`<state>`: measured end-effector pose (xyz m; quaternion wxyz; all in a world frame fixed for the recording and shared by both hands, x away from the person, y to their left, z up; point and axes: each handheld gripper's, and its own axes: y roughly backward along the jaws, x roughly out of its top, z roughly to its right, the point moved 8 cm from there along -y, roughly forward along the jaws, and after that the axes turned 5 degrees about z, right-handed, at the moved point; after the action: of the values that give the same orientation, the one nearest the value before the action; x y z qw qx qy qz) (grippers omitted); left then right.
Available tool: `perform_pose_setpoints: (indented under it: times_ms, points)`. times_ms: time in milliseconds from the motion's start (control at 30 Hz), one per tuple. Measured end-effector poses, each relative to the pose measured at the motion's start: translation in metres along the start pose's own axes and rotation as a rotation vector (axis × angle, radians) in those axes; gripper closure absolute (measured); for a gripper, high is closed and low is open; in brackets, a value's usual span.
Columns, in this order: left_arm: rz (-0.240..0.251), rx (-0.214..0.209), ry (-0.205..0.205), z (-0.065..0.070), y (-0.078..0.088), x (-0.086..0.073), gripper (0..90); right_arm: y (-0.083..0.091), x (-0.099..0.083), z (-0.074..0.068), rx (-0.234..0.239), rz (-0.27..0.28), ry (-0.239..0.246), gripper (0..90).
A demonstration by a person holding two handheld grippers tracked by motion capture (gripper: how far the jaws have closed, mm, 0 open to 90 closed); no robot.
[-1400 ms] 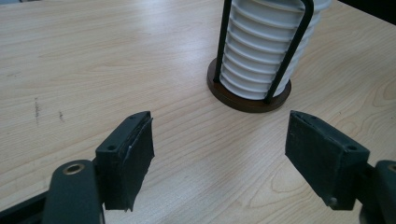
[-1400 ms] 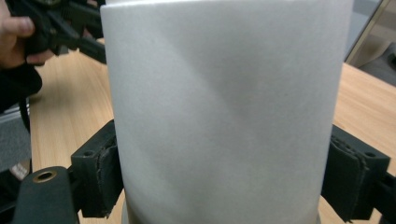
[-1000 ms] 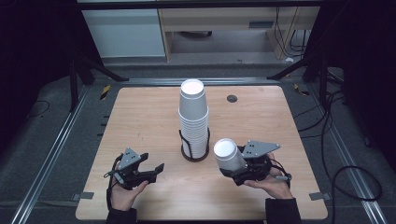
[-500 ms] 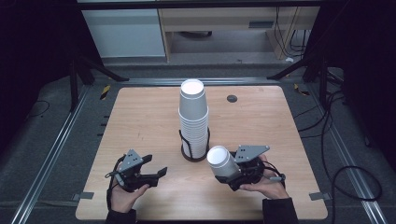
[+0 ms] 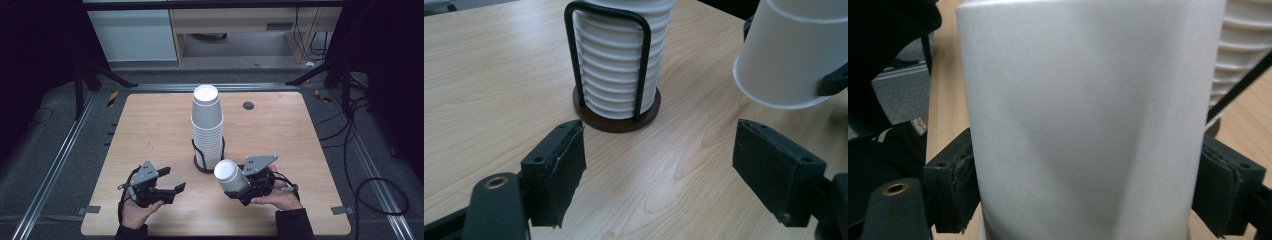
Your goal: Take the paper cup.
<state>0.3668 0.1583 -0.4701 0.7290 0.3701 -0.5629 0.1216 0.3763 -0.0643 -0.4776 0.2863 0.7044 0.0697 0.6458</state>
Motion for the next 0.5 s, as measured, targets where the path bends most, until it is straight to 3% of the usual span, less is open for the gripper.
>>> perform_pose_setpoints:
  times_ms: [233, 500]
  points:
    - [0.025, -0.038, -0.007, 0.006, 0.000, 0.009, 20.2, -0.010, -0.001, -0.003, 0.039, -0.019, 0.010, 15.0]
    - [0.013, -0.069, -0.025, 0.014, -0.005, 0.011, 18.5, -0.021, -0.003, -0.004, 0.067, -0.036, 0.016, 14.9]
